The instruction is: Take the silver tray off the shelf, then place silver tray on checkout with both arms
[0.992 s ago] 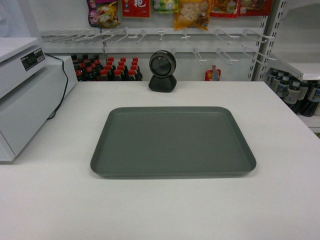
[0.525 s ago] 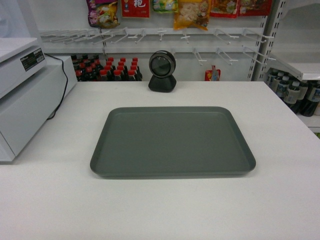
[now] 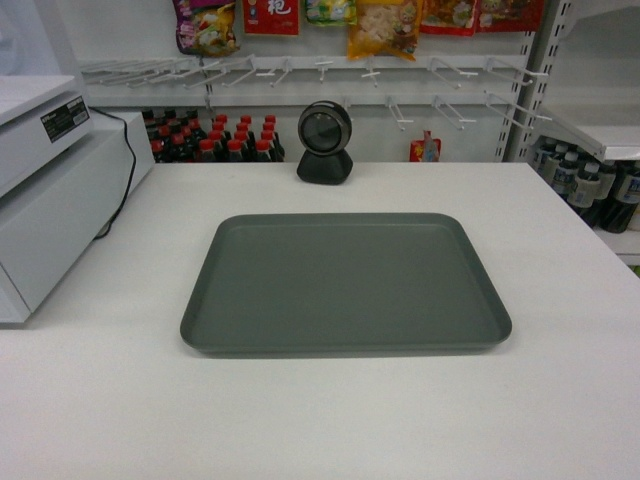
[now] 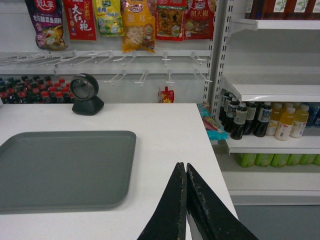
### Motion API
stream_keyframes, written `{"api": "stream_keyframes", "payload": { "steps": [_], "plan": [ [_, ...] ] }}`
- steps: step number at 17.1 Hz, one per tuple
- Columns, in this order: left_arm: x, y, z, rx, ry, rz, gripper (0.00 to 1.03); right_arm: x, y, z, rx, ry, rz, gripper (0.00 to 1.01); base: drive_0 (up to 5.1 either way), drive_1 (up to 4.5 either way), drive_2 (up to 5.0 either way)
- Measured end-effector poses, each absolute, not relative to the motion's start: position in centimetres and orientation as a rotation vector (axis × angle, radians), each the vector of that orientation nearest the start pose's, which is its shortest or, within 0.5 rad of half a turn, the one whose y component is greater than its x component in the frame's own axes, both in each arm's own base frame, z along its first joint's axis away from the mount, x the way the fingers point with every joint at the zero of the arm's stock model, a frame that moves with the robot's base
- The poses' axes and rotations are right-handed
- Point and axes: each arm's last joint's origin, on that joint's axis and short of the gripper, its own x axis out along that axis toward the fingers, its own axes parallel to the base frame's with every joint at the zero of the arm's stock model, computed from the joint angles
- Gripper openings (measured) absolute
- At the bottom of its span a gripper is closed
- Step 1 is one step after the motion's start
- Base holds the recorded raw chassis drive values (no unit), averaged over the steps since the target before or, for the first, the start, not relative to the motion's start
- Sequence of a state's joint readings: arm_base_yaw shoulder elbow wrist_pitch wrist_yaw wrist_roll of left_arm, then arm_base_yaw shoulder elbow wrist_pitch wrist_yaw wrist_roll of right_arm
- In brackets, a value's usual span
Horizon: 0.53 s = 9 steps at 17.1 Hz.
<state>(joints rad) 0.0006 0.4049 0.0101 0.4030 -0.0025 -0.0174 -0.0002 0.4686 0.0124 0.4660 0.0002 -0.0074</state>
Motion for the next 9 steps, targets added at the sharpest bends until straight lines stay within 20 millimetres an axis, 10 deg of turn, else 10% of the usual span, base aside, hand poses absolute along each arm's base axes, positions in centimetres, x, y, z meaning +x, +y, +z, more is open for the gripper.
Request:
{"api": "stream_keyframes", "payload": {
  "steps": [9],
  "plan": [
    [11.2, 0.0, 17.0, -0.017, -0.01, 0.003, 0.01, 11.4, 0.0, 17.1, -0.008, -0.014, 0.0, 0.02, 0.0, 0.0, 0.0]
  ]
}}
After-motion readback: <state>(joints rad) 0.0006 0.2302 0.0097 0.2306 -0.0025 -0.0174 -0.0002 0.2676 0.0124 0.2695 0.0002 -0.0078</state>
